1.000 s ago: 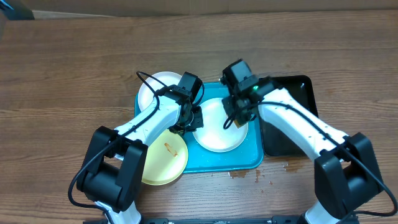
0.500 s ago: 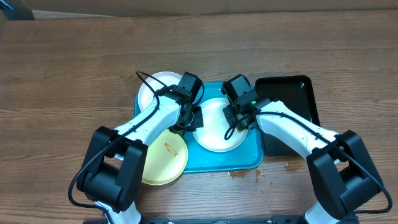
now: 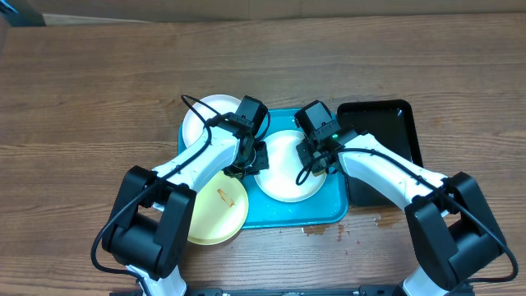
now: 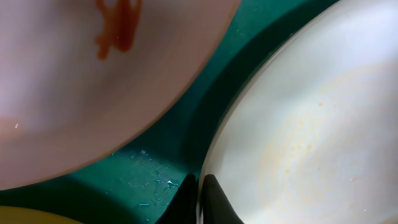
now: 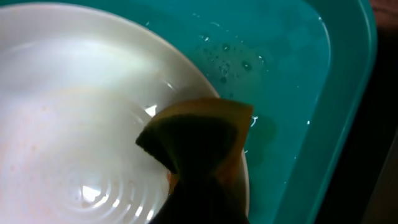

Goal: Clean dirty plates on tray and stack at the side
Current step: 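Scrub the held white plate with the sponge in the right gripper, then return the sponge to the black tray and release it with the right gripper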

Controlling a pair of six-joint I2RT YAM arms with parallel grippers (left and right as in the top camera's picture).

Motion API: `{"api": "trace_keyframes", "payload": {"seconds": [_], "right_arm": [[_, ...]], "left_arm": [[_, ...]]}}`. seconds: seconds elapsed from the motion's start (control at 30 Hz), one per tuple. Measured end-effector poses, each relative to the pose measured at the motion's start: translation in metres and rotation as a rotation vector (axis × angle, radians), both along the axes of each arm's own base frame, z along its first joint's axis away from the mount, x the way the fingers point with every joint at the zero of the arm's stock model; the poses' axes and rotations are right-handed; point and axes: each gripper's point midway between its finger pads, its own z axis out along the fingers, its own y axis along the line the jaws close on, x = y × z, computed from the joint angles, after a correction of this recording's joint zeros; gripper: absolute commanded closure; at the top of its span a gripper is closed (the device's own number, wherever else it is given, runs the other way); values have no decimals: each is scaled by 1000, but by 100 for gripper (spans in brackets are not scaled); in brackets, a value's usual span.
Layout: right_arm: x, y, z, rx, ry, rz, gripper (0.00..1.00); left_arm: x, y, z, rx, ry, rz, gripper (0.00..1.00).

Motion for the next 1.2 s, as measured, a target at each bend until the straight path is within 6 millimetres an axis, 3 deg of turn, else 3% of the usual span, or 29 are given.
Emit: {"api": "trace_keyframes", "payload": {"seconds": [0.5, 0.7, 0.87, 1.03, 1.2], "right_arm": [[-4, 3, -17, 60, -38, -3, 96], [-11, 12, -18, 127, 3, 35, 96], [-28, 23, -19, 176, 80, 128, 96], [-43, 37, -9, 245, 169, 204, 96], [-26, 59, 22, 358, 166, 239, 96]], "left_arm": [[0, 0, 0, 0, 0, 0, 96], [-1, 0, 0, 2, 3, 0, 96], [-1, 2, 0, 10, 3, 1, 96], [-1, 3, -1, 13, 3, 1, 96], [-1, 3, -1, 14, 3, 1, 96]]}}
